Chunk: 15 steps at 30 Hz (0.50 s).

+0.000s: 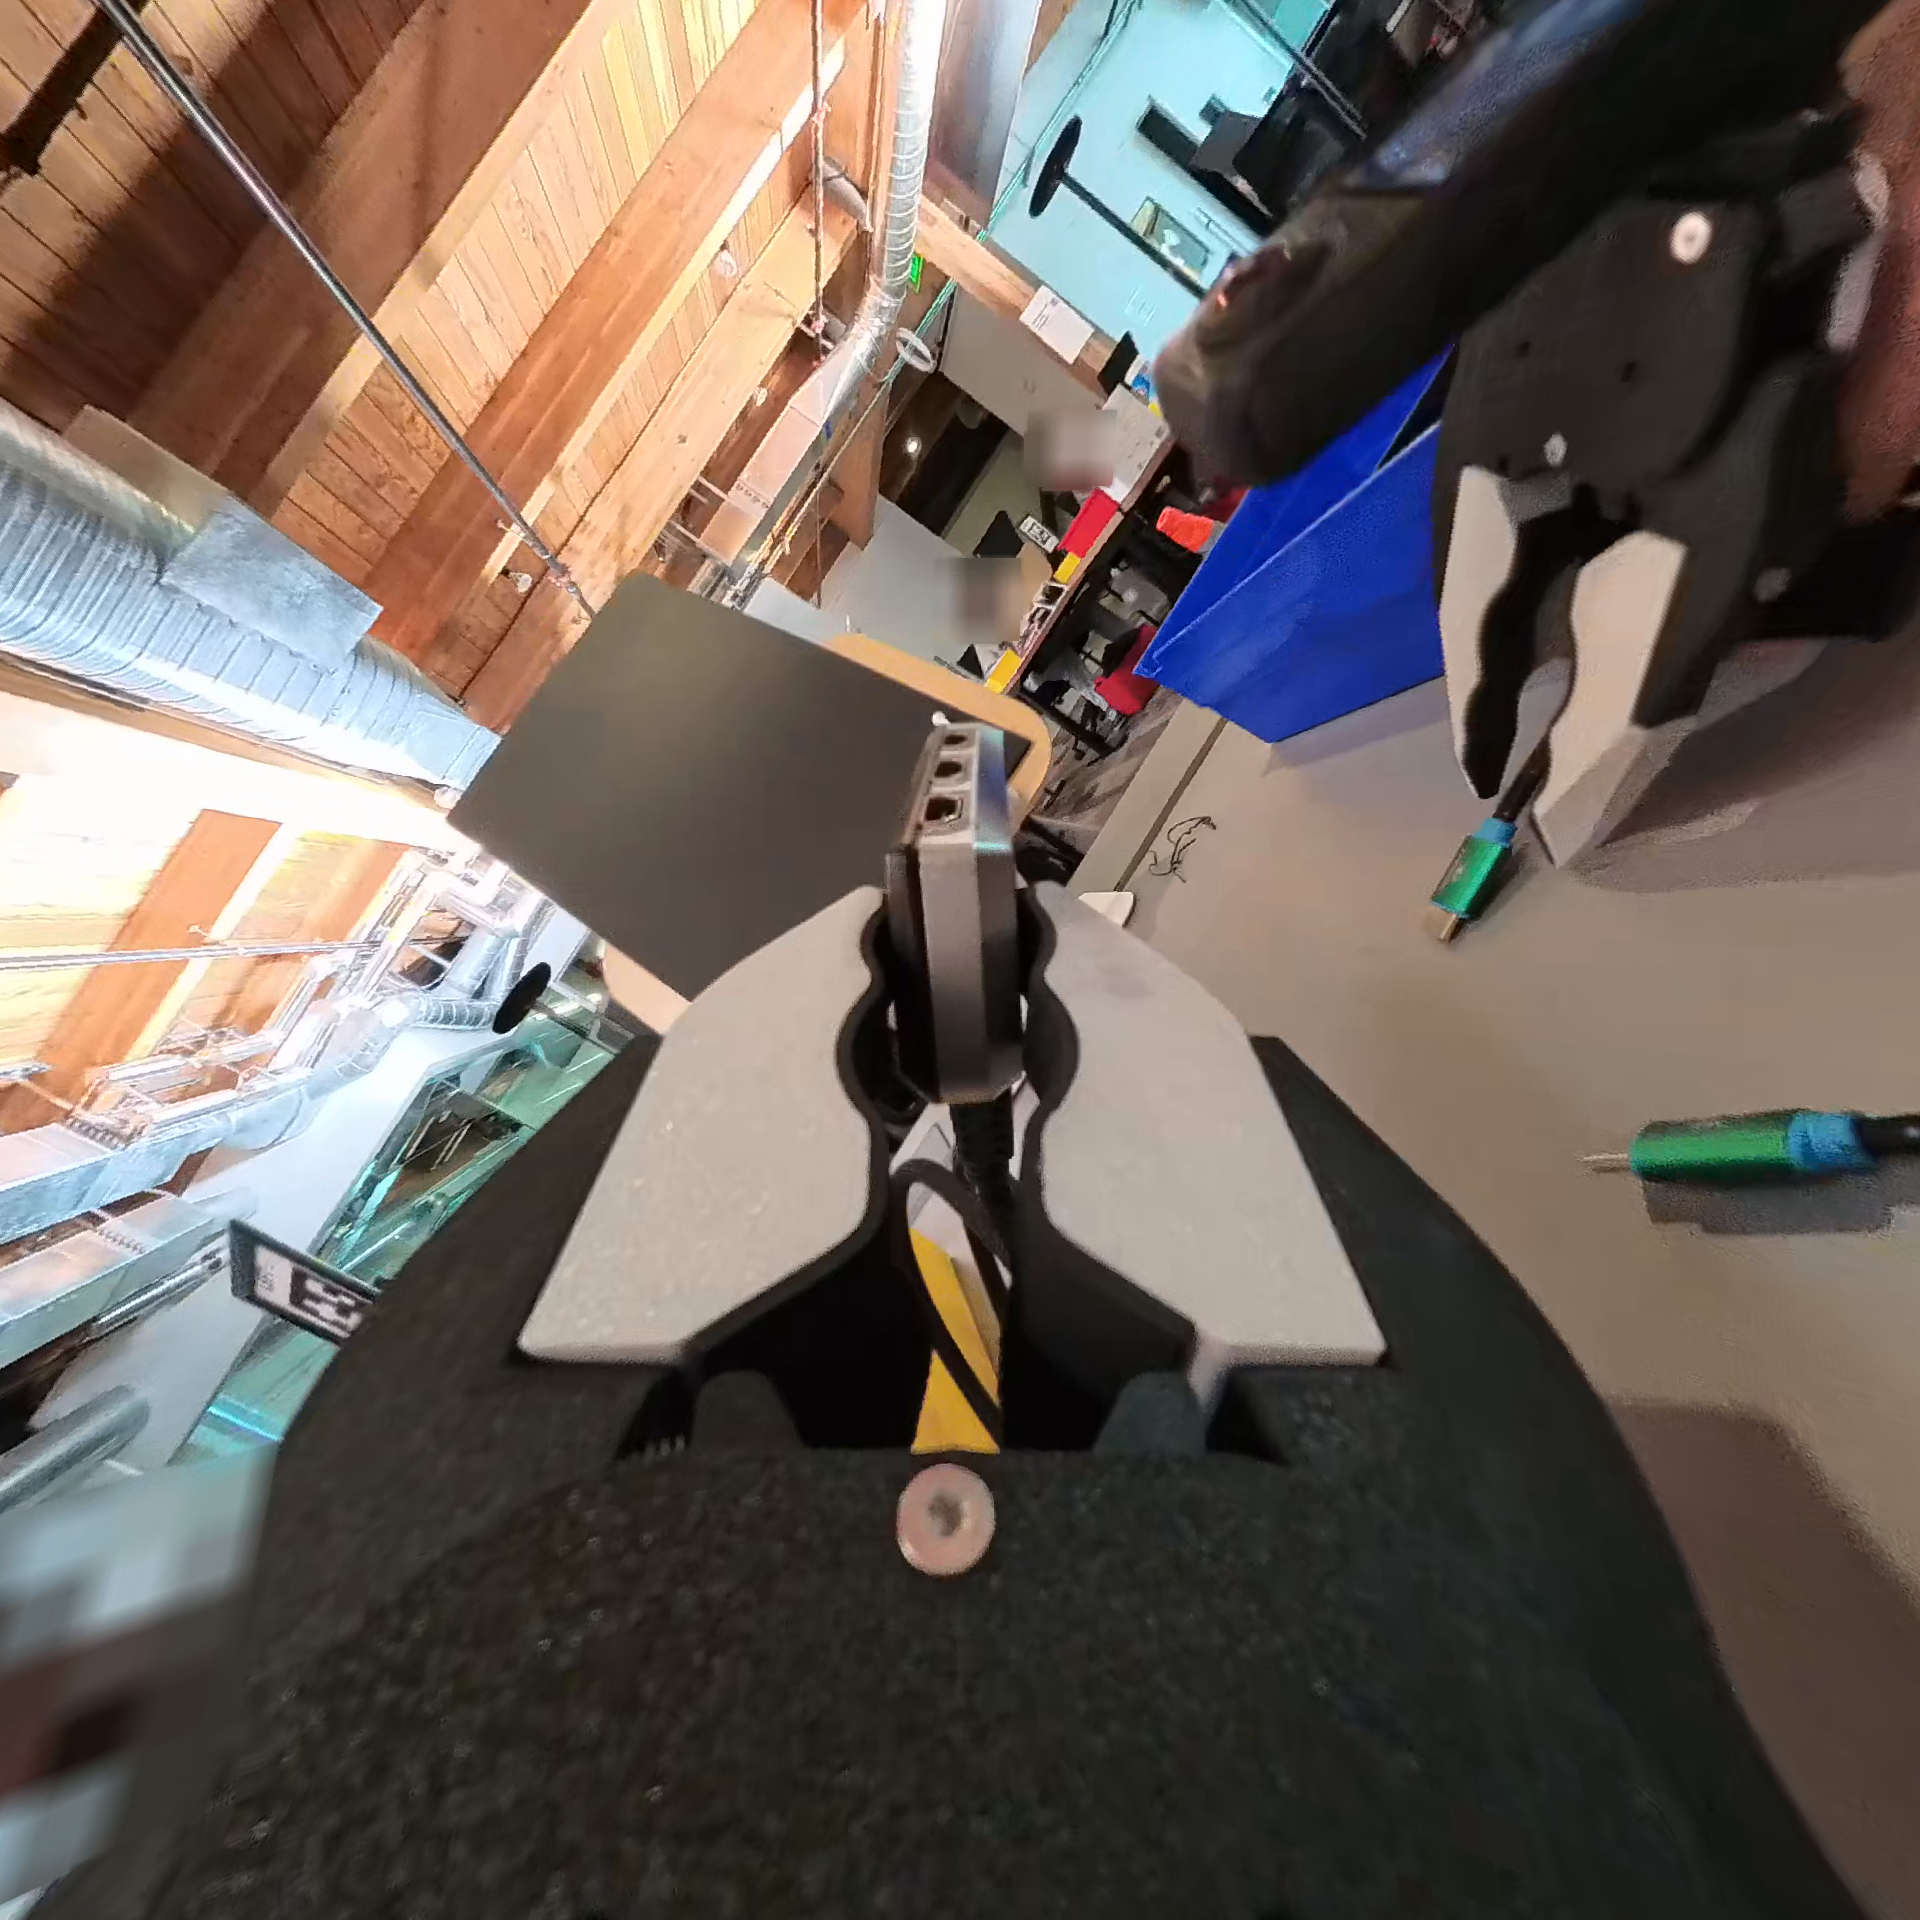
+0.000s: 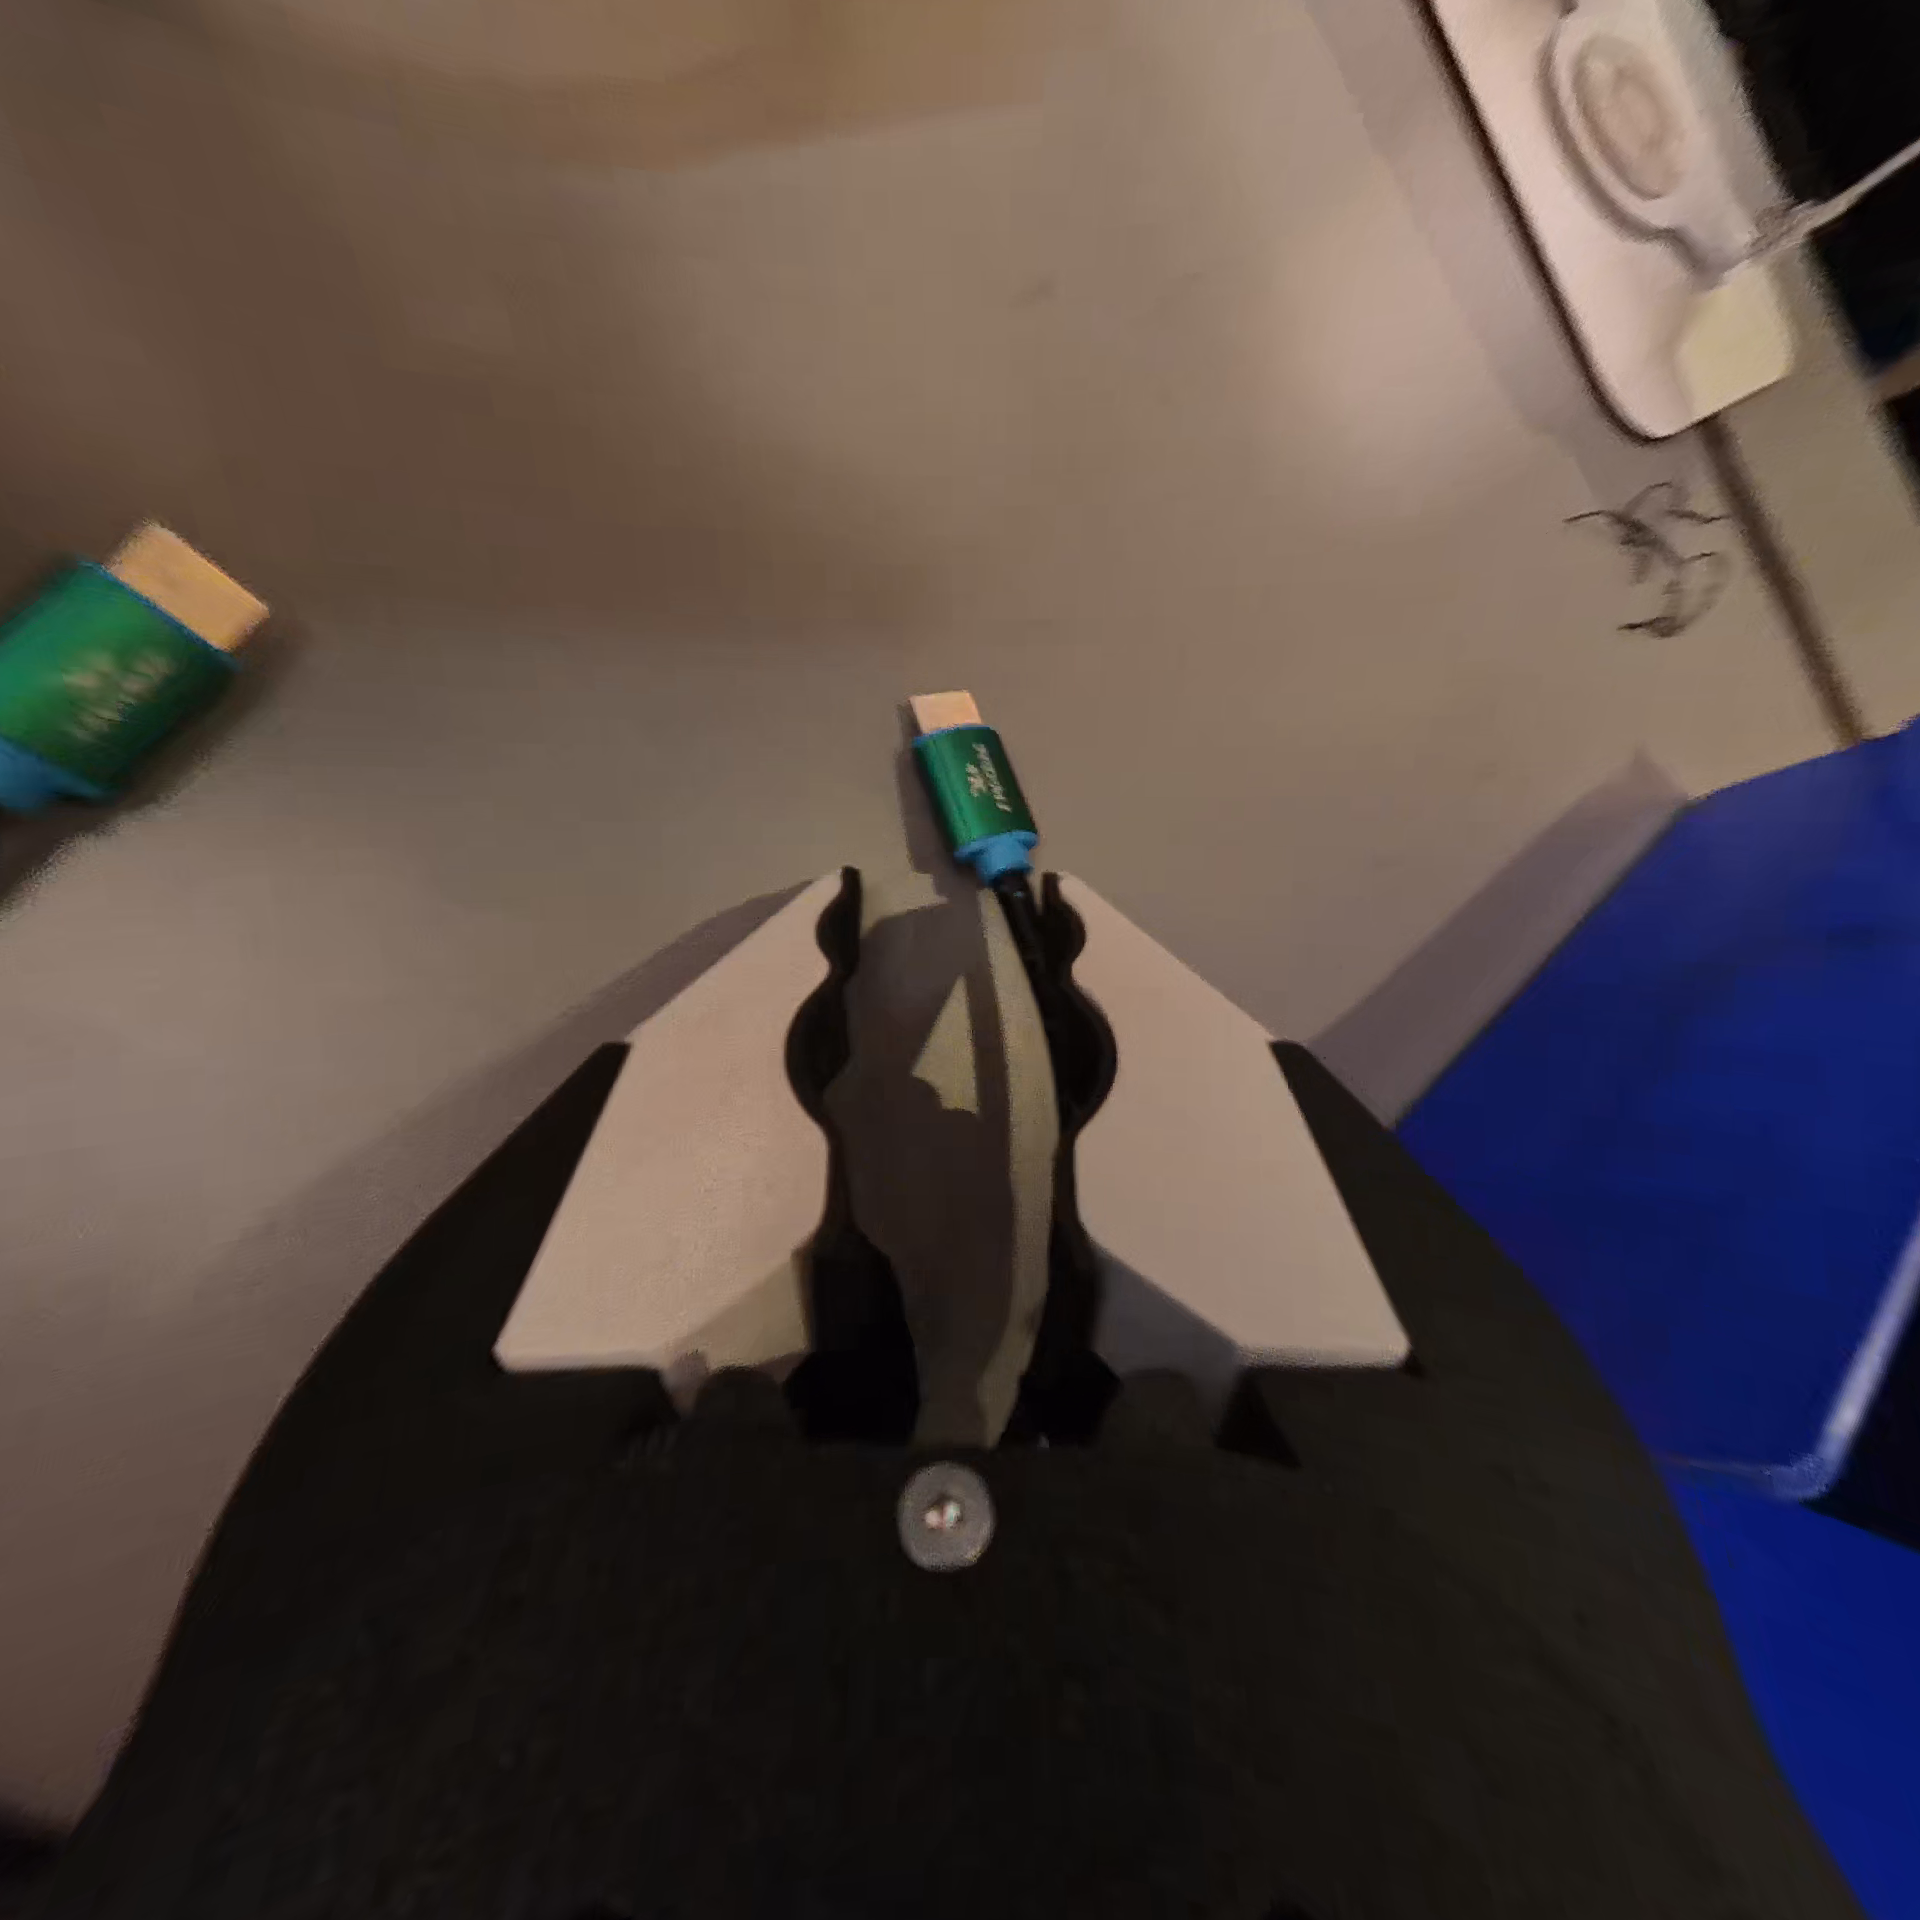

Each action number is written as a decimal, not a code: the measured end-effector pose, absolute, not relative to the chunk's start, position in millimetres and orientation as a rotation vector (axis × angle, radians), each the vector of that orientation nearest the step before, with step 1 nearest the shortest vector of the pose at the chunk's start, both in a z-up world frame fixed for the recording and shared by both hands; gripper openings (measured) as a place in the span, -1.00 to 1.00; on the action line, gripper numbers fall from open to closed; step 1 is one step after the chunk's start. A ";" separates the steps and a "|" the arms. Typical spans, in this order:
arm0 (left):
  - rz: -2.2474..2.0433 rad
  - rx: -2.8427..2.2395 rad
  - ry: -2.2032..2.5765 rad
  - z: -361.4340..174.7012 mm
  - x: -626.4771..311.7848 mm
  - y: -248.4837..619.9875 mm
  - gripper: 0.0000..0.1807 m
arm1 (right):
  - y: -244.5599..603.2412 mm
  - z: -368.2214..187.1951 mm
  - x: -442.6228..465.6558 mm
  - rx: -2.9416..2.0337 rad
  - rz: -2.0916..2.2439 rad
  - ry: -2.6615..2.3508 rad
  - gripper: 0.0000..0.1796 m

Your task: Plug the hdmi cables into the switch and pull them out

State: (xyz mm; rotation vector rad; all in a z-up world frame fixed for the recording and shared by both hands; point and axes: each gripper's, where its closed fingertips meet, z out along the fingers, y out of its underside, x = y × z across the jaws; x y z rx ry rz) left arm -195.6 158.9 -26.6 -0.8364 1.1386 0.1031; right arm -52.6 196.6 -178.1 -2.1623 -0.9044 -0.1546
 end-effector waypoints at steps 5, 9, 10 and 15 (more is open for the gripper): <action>0.033 -0.844 1.158 -27.4 -196.4 156.7 -0.77 | 202.3 -173.5 -54.7 -2.193 0.063 -0.783 -0.53; 0.024 -0.837 1.199 -35.5 -191.1 155.2 -0.77 | 212.5 -184.9 -48.6 -2.214 -0.049 -0.760 -0.57; 0.032 -0.832 1.210 -37.5 -190.1 154.7 -0.77 | 212.0 -185.4 -49.7 -2.215 -0.041 -0.754 -0.60; 0.035 -0.838 1.250 -45.6 -185.9 153.7 -0.77 | 209.6 -188.3 -55.9 -2.222 0.080 -0.716 -0.74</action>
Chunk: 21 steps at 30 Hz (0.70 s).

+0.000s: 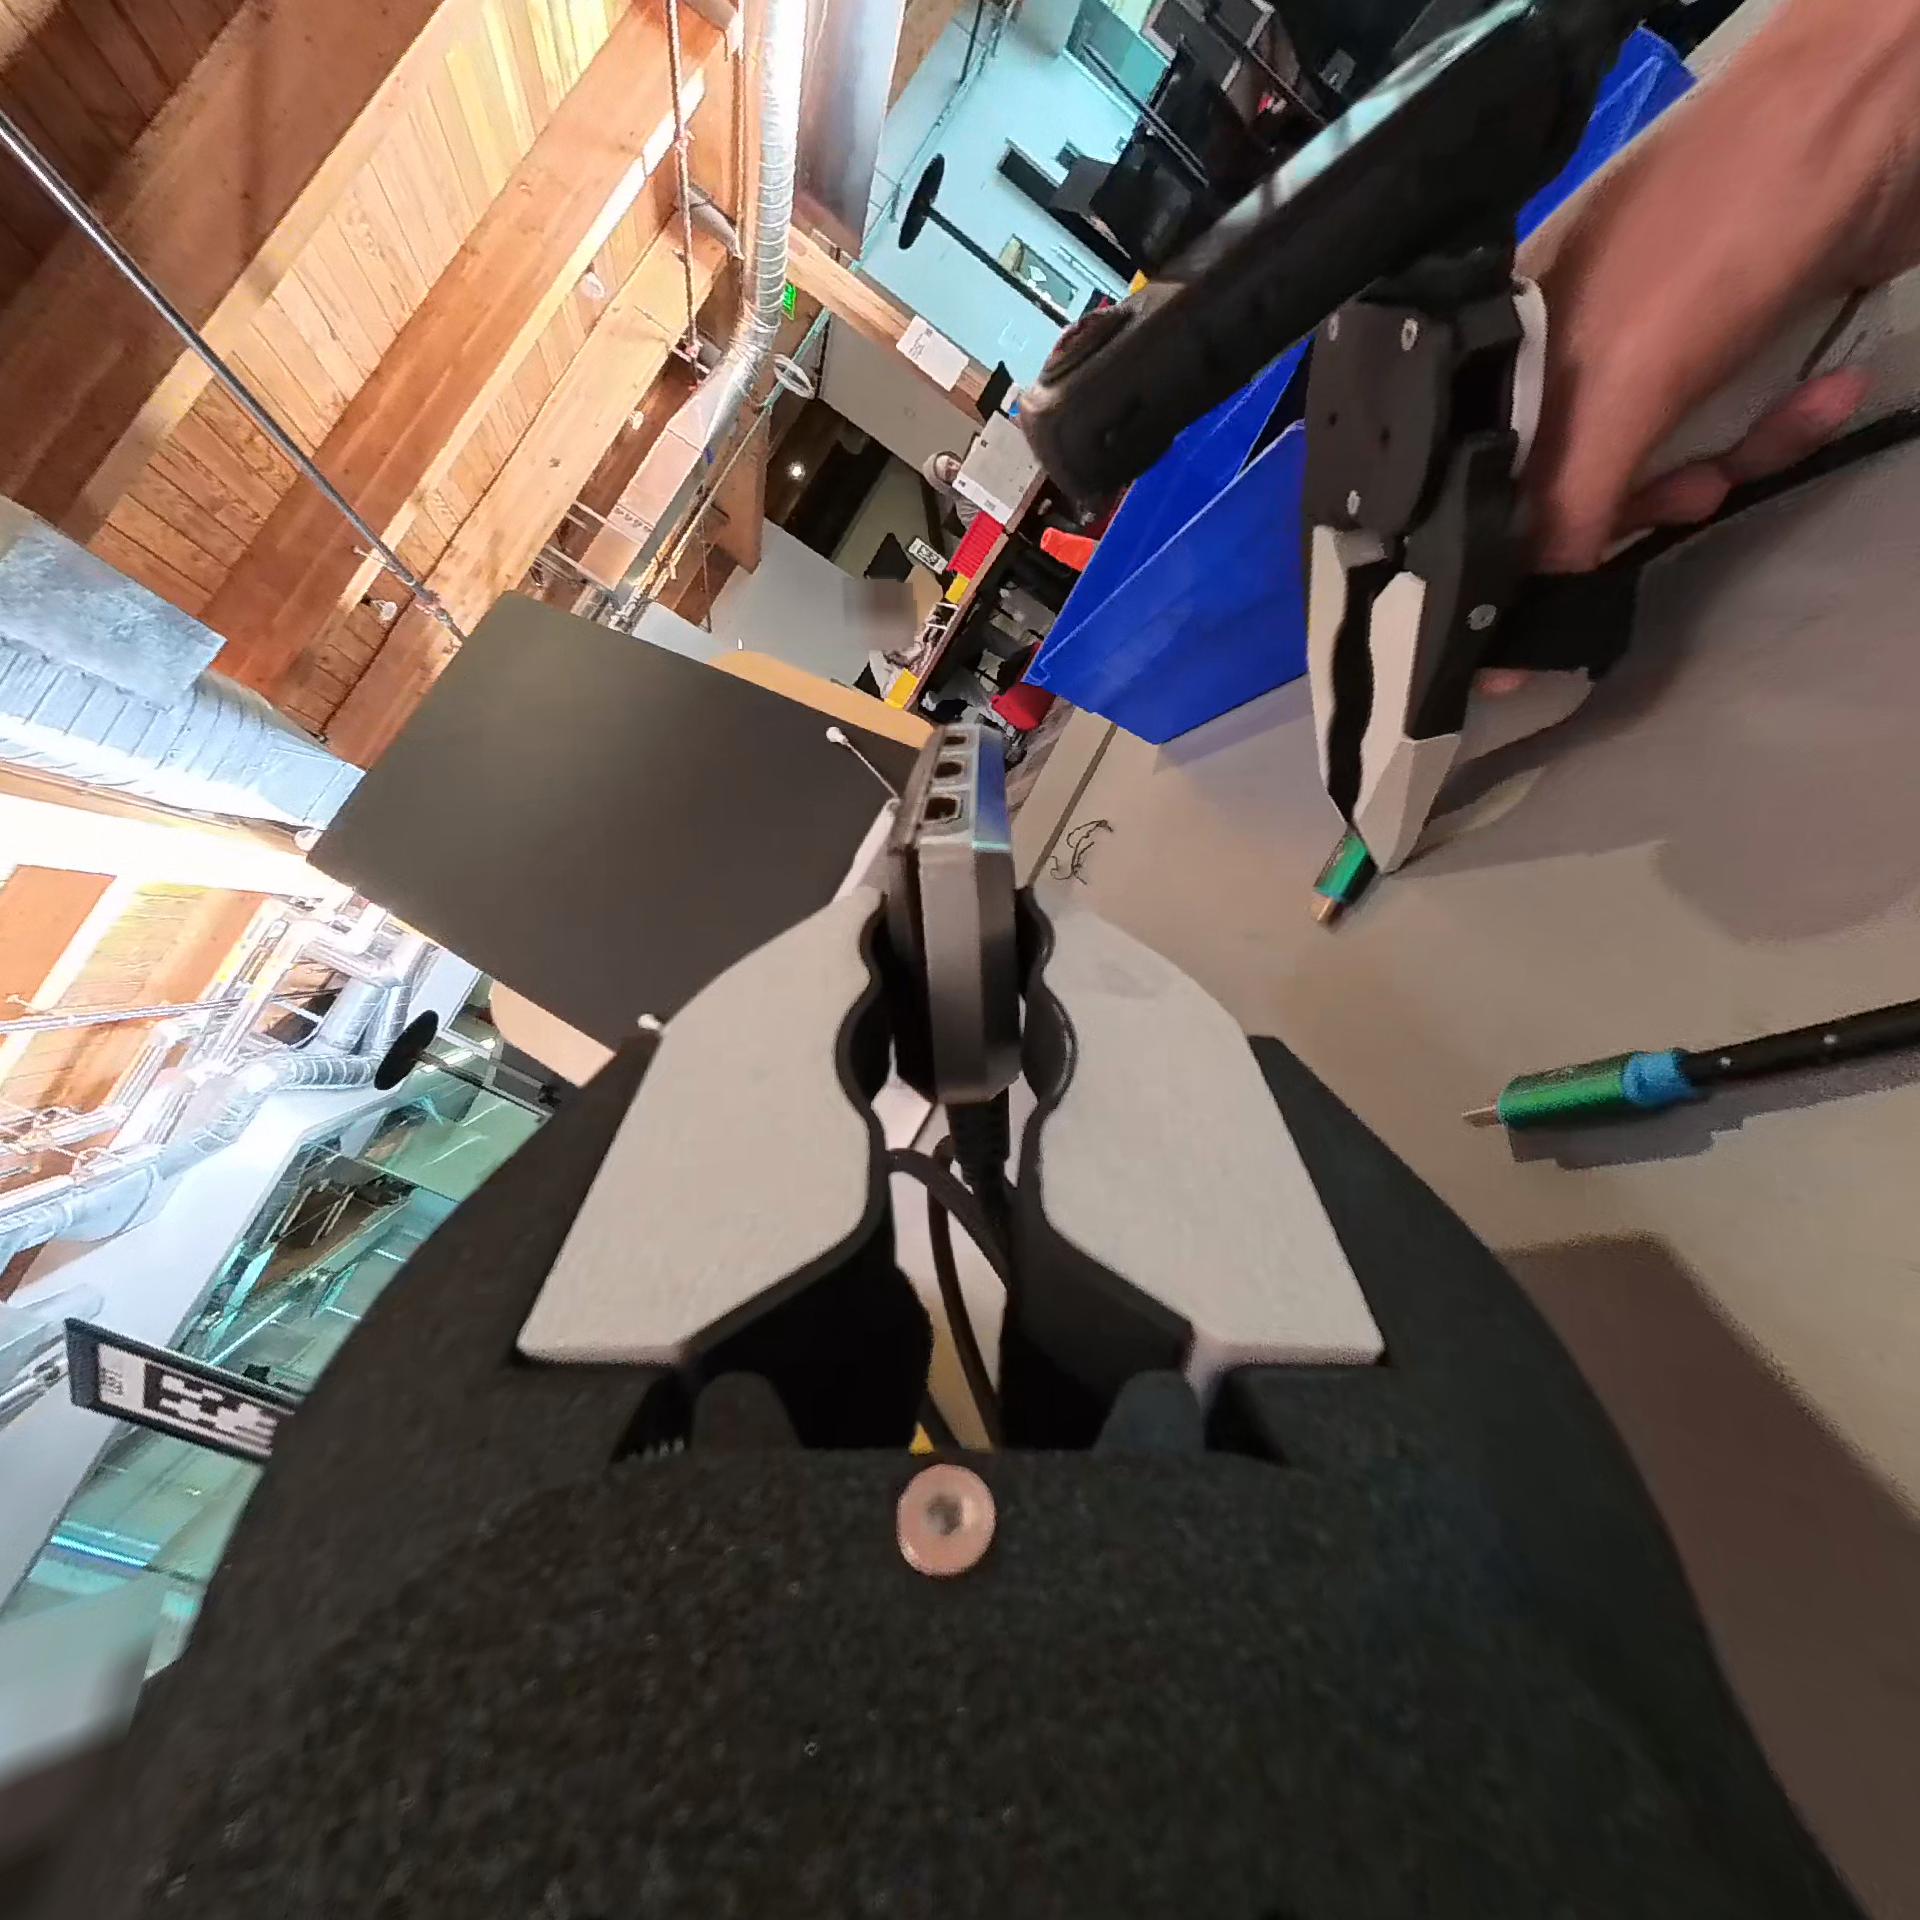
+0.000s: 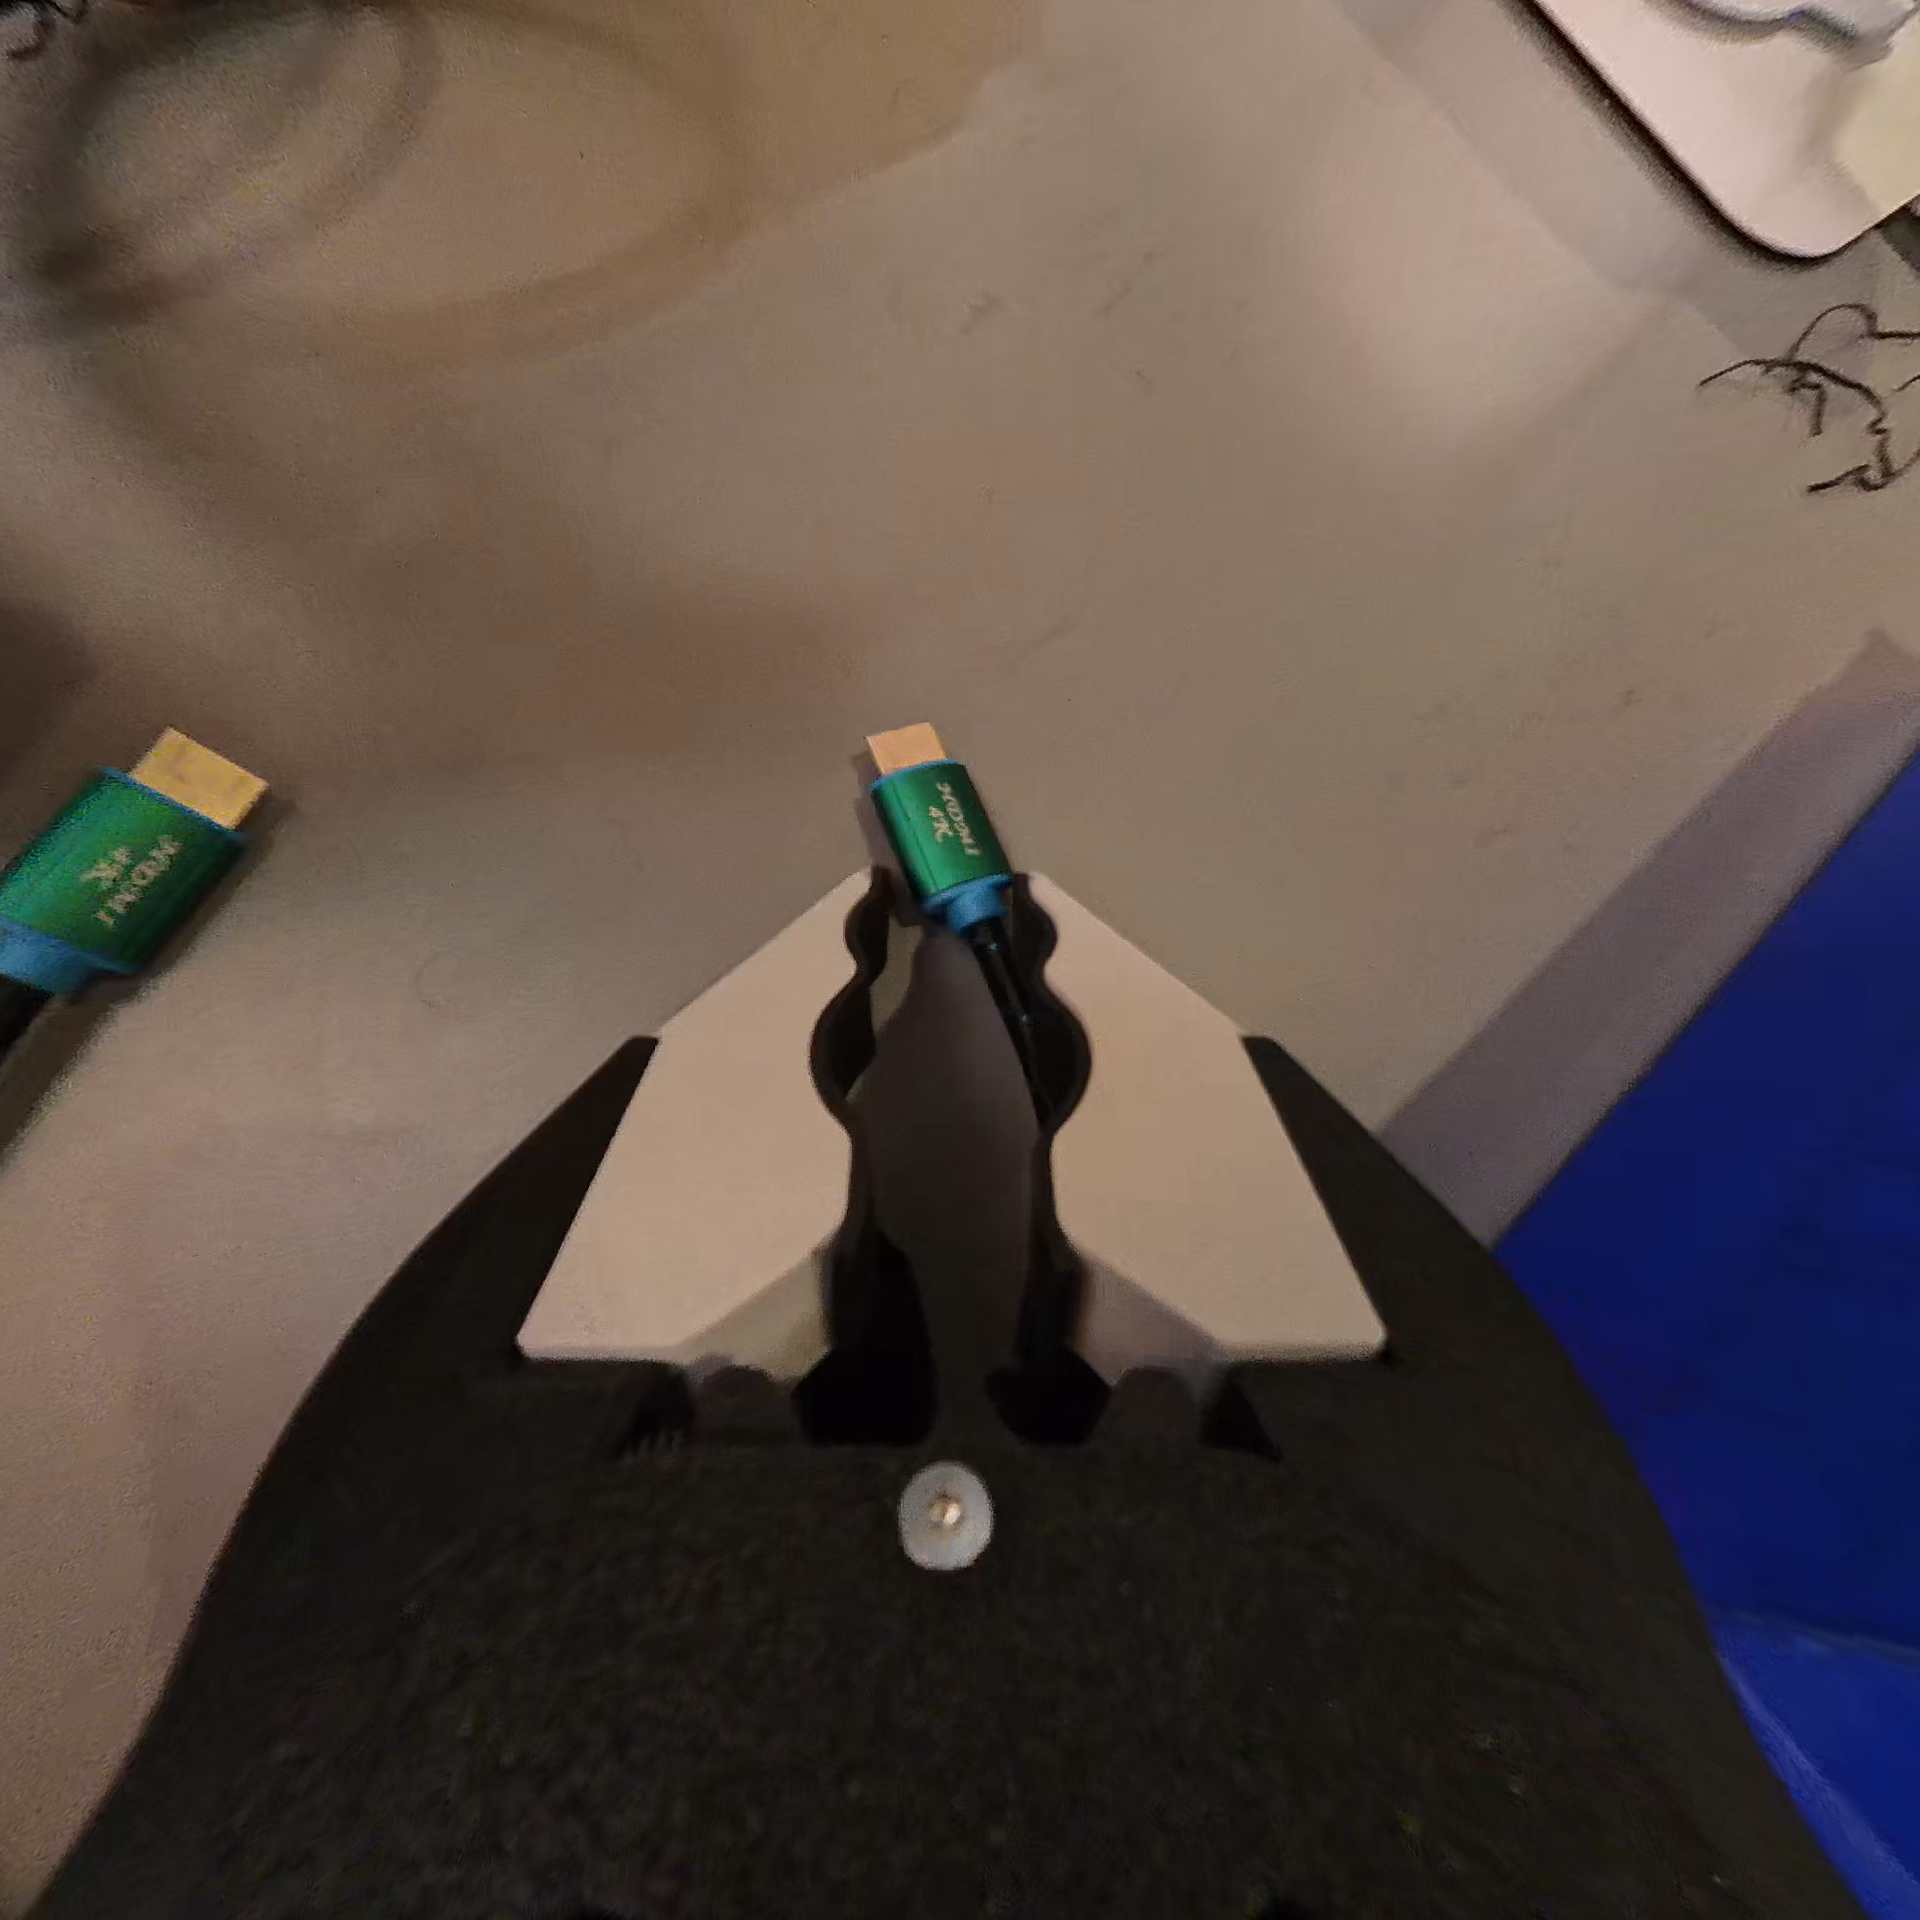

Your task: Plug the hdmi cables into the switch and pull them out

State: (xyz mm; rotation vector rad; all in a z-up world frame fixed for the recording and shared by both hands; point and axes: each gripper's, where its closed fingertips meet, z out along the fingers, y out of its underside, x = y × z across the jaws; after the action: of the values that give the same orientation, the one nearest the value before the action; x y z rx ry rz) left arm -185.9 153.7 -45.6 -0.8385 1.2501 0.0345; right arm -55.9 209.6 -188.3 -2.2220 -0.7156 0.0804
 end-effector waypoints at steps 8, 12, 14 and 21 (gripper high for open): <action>0.065 -0.857 1.304 -59.9 -181.7 157.9 -0.77 | 200.3 -178.3 -67.0 -2.311 0.369 -0.653 -0.80; 0.049 -0.913 1.318 -65.5 -174.7 163.5 -0.77 | 178.1 -130.4 -69.0 -2.225 0.350 -0.765 -0.81; 0.065 -0.931 1.321 -65.5 -168.4 167.6 -0.77 | 159.8 -113.3 -77.1 -2.219 0.357 -0.856 -0.81; 0.161 -0.911 1.323 -73.3 -153.0 171.6 -0.77 | 147.5 -96.0 -95.4 -2.219 0.211 -0.970 -0.81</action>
State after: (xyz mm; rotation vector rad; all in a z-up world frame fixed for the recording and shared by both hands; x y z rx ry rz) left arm -153.0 171.6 -73.3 -0.9113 1.3233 0.1610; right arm -95.4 147.5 -96.0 -2.2193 -0.9701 0.2110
